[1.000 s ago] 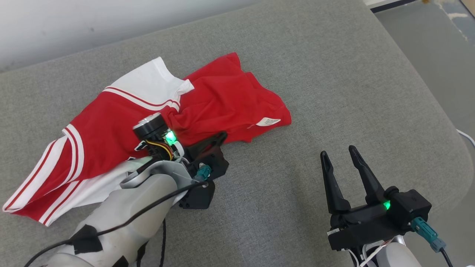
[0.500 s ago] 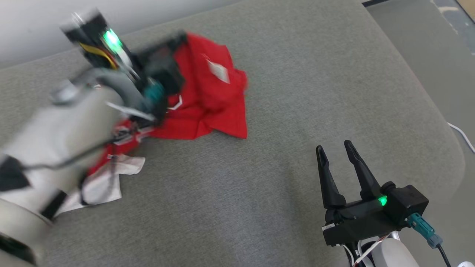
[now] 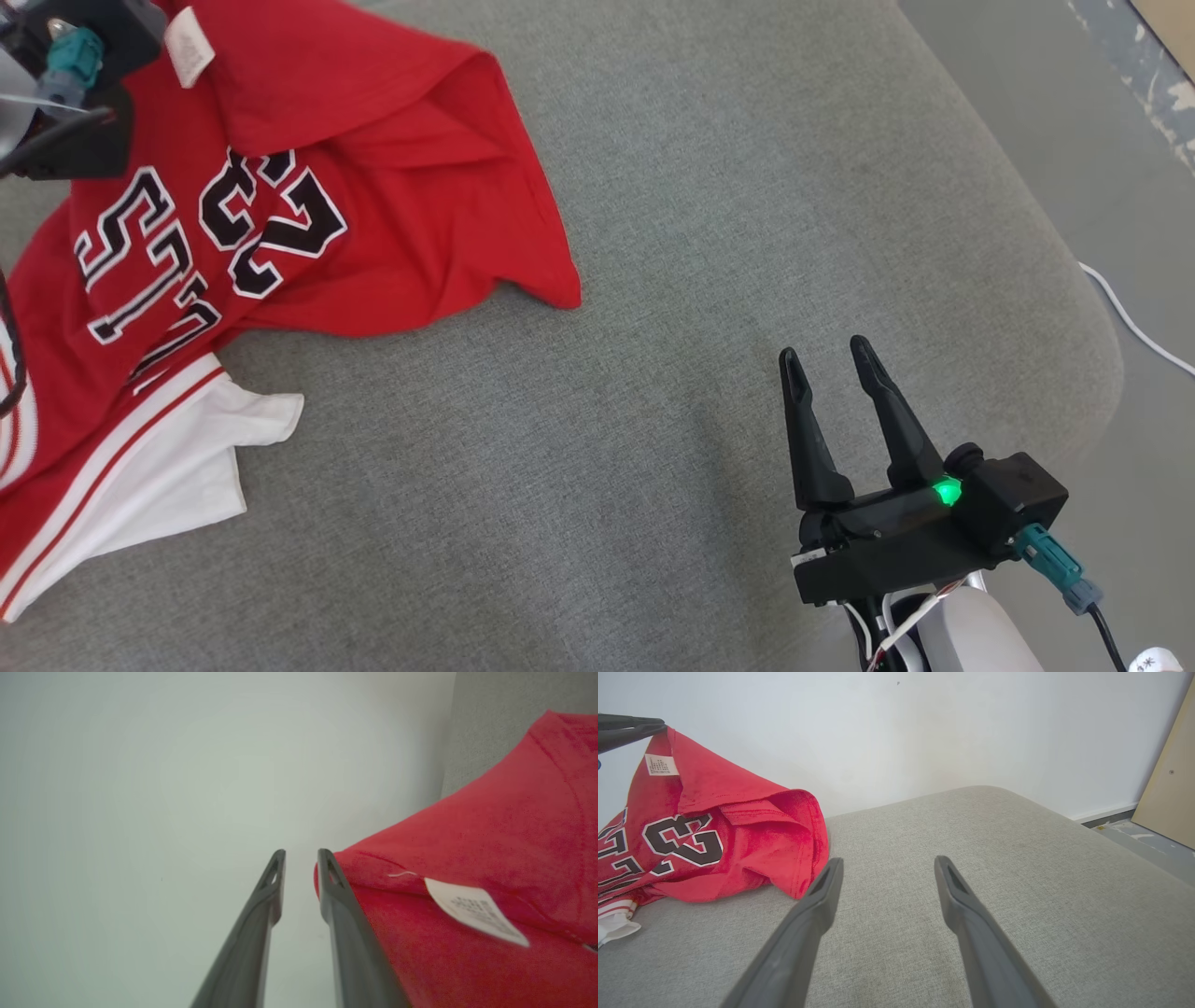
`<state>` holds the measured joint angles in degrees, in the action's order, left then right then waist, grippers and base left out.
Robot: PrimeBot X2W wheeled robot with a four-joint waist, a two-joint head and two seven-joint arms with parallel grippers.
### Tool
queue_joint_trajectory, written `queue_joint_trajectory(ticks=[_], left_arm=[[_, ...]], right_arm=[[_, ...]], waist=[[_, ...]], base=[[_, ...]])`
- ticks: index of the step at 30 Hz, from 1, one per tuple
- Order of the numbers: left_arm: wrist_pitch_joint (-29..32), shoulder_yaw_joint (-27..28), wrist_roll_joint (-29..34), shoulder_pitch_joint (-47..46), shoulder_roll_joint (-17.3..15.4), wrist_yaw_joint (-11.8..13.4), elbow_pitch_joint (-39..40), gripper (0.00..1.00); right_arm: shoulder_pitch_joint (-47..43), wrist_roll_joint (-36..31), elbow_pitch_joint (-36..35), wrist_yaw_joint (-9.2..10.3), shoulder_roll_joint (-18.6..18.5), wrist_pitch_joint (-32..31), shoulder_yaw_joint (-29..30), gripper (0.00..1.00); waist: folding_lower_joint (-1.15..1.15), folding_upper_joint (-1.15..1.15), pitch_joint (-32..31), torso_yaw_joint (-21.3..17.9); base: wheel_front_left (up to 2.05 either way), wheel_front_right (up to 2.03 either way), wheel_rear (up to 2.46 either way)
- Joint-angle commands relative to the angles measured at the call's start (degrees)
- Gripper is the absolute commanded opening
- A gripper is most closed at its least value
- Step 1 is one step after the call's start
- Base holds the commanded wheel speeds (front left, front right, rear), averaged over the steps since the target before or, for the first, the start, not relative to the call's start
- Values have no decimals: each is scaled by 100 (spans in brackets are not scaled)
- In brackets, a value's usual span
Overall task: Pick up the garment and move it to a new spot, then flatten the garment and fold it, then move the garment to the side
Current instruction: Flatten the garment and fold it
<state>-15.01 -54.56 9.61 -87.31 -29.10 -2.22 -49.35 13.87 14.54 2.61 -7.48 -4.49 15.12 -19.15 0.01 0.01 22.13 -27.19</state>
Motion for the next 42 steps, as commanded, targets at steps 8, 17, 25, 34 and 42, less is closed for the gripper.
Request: queue_joint_trajectory(ticks=[8, 17, 25, 34, 42], left_arm=[[-19, 473, -768, 424, -15, 503, 286, 100], [-19, 2224, -2911, 2652, 40, 1168, 2123, 100], [-19, 2890, -3306, 5394, 214, 1768, 4299, 100], [-20, 2103, -2594, 6649, 410, 1393, 4522, 100], [131, 1667, -2162, 5923, 862, 1271, 2551, 100]], right_arm=[[-102, -13, 15, -2, 74, 7, 98, 100], [-356, -43, 89, -2, -86, 7, 85, 100], [-687, -25, 146, -2, -305, 7, 53, 100], [-750, 25, 143, -2, -432, 7, -29, 100], [-555, 73, 142, -2, -423, 7, -145, 100]], waist=[[-1, -1, -50, 225], [-1, -1, -697, 638], [-1, -1, -1319, 988], [-1, -1, -1452, 1198], [-1, -1, -1244, 1078]], base=[[0, 0, 0], [0, 0, 0], [0, 0, 0], [0, 0, 0], [0, 0, 0]])
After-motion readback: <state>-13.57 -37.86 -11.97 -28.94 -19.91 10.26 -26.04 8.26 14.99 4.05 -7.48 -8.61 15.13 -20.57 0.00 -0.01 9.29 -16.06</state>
